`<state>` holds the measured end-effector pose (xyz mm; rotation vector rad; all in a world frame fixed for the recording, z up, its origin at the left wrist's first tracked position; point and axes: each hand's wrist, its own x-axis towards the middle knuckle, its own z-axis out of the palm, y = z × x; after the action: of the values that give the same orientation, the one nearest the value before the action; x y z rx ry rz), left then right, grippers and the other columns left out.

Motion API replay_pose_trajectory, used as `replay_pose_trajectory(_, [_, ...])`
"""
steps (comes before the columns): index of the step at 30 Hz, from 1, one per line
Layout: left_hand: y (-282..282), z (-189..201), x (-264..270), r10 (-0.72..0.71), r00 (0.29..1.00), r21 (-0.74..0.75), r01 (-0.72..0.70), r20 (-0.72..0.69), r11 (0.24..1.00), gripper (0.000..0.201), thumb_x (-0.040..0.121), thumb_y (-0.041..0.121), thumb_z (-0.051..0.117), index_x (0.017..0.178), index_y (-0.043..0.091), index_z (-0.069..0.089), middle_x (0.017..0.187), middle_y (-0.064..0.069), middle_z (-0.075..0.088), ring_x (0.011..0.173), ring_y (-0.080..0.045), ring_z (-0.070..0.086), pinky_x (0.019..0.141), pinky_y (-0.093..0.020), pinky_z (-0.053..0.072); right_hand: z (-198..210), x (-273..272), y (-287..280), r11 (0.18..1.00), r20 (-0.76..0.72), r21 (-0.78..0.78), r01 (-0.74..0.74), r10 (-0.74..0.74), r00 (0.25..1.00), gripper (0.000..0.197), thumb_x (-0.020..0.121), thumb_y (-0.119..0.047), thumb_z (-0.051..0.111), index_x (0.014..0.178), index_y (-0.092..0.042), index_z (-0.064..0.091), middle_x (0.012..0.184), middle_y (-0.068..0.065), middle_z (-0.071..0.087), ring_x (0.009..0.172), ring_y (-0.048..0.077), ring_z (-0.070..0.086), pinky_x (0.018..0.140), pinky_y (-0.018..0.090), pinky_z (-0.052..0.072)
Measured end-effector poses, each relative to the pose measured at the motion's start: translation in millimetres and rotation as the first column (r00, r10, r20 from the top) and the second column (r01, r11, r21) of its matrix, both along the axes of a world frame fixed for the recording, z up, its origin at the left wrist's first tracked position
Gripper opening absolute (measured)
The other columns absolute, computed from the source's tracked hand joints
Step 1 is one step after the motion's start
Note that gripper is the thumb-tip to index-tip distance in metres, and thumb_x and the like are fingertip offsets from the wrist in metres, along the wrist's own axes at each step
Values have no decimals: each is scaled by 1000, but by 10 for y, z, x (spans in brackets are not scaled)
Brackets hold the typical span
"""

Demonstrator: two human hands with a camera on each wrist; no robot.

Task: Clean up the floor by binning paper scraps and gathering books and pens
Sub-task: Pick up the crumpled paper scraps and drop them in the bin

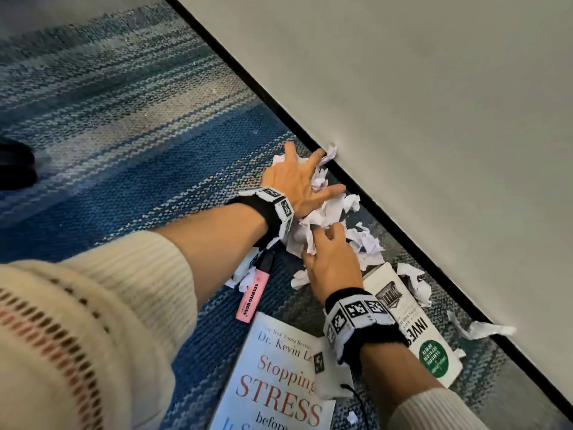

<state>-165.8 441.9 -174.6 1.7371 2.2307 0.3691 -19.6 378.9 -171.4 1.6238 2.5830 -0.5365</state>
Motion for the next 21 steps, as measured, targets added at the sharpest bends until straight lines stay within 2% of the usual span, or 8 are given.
replay_pose_trajectory(4, [40,7,230,-204,978,-83,199,-48,976,87,70,86,46,134,28,40,137,-17,27,96,-36,62,76,-39,51,-7,67,111,998,-87,-66,8,-14,996,26,89,-19,57,114,-11,60,115,13,54,104,35,55,84,37,42])
replay_pose_trajectory(7, [22,7,308,-317,945,-110,307,-86,945,62,84,57,62,131,22,41,138,-15,30,100,-37,61,74,-42,49,41,138,115,996,-119,-78,-33,23,993,20,84,-13,59,103,-11,63,103,13,61,99,33,56,80,34,39])
replay_pose_trajectory(9, [-1,1,366,-427,898,-148,410,-106,900,45,94,33,57,132,16,40,131,-15,39,100,-40,61,68,-41,44,104,201,70,994,-103,-72,-77,69,992,21,82,-15,61,103,-15,63,101,10,62,98,30,56,79,34,39])
replay_pose_trajectory(11, [-50,9,431,-475,871,-174,452,-122,875,34,96,20,48,128,10,44,123,-15,49,104,-40,60,68,-40,40,169,287,5,992,-97,-56,-111,105,990,21,83,-19,61,104,-16,62,96,7,60,94,28,56,74,33,37])
replay_pose_trajectory(14, [-145,32,503,-479,871,-200,453,-108,869,26,97,17,41,118,4,50,114,-17,61,105,-39,62,69,-36,39,311,471,-69,993,-103,-19,-116,113,988,11,83,-20,62,92,-15,59,84,-1,47,81,25,52,68,29,32])
replay_pose_trajectory(17, [-272,161,557,-400,916,-143,396,-5,907,26,96,22,43,110,3,52,107,-21,63,100,-42,62,68,-37,38,479,695,-108,998,-161,30,-47,51,986,13,82,-19,62,79,-17,50,77,-2,50,70,20,47,62,31,34])
replay_pose_trajectory(19, [-381,323,629,-305,944,-103,319,128,942,24,94,26,48,104,5,53,105,-24,62,97,-43,60,68,-38,40,630,860,-176,999,-241,19,40,-34,970,15,83,-18,62,86,-18,47,75,-4,53,68,17,49,59,29,35])
replay_pose_trajectory(21, [-524,549,722,-262,938,-87,288,228,954,20,94,30,50,93,10,53,102,-23,62,94,-42,60,70,-38,44,823,1031,-323,992,-305,-28,126,-129,944,27,85,-17,61,105,-20,43,83,-4,59,73,17,55,62,29,40])
